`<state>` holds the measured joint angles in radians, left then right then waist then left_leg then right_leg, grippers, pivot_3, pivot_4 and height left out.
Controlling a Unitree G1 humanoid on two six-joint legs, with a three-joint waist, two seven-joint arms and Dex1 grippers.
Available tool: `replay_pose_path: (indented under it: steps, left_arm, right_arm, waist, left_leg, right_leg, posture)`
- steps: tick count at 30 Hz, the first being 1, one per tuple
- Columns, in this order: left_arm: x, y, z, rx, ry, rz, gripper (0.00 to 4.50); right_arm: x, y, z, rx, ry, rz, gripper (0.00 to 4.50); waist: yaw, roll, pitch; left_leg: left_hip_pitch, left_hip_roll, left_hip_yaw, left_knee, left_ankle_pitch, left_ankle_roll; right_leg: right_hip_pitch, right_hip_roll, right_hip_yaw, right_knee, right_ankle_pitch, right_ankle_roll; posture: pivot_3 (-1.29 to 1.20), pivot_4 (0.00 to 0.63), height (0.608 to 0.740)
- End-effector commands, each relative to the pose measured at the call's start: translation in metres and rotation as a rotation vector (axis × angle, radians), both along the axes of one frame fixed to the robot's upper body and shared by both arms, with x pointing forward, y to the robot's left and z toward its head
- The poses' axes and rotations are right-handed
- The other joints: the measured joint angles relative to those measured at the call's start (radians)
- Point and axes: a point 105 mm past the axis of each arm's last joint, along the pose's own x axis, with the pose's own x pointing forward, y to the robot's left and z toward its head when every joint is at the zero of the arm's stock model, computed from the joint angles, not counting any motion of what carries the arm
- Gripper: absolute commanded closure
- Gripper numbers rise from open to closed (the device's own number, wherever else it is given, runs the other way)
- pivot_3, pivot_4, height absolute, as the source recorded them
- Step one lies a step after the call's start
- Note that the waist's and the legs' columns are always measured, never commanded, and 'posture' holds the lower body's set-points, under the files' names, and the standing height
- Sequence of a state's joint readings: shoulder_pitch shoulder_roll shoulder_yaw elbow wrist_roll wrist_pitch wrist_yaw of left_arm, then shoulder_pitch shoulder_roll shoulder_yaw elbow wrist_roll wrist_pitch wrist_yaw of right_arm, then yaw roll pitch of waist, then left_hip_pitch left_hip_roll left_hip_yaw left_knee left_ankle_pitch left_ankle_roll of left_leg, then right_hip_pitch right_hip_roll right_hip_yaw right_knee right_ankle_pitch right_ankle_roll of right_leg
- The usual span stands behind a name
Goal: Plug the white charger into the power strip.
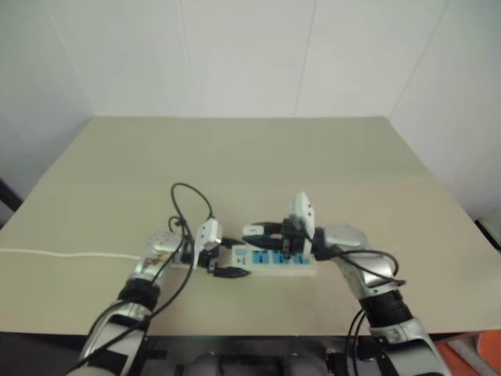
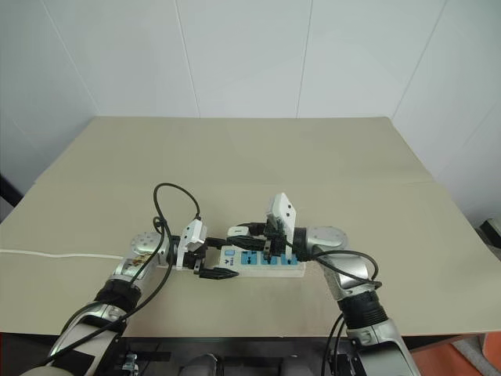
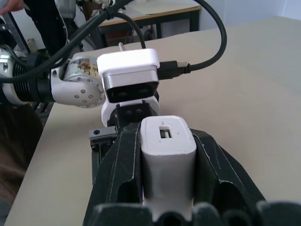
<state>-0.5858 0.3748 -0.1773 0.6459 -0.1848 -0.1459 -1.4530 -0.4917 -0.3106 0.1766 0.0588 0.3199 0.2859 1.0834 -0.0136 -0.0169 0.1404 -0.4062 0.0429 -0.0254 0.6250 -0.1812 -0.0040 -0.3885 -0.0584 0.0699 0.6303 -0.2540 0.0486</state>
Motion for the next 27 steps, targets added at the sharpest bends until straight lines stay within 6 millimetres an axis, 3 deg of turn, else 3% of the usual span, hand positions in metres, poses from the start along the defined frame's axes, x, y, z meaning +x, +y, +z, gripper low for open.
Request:
replay_pose_path:
  steps: [1,27]
  left_arm:
    - [-0.01,0.0,-0.015,0.064,0.048,-0.045,1.19]
    - [-0.012,0.003,-0.015,0.069,0.048,-0.035,1.19]
  right_arm:
    - [0.003,0.002,0.001,0.004,-0.061,-0.018,3.33]
    - [0.003,-0.004,-0.01,-0.022,-0.038,0.004,3.33]
  waist:
    - [0.0,0.0,0.0]
    - [-0.001,0.0,0.0]
  left_leg:
    - [0.0,0.0,0.0,0.0,0.0,0.0]
    - [0.001,0.001,0.0,-0.001,0.0,0.0]
  right_leg:
    - [0.0,0.0,0.0,0.0,0.0,0.0]
    - [0.0,0.0,0.0,0.0,0.0,0.0]
  posture:
    - [0.0,0.15,0.74]
    - [0.0,0.15,0.74]
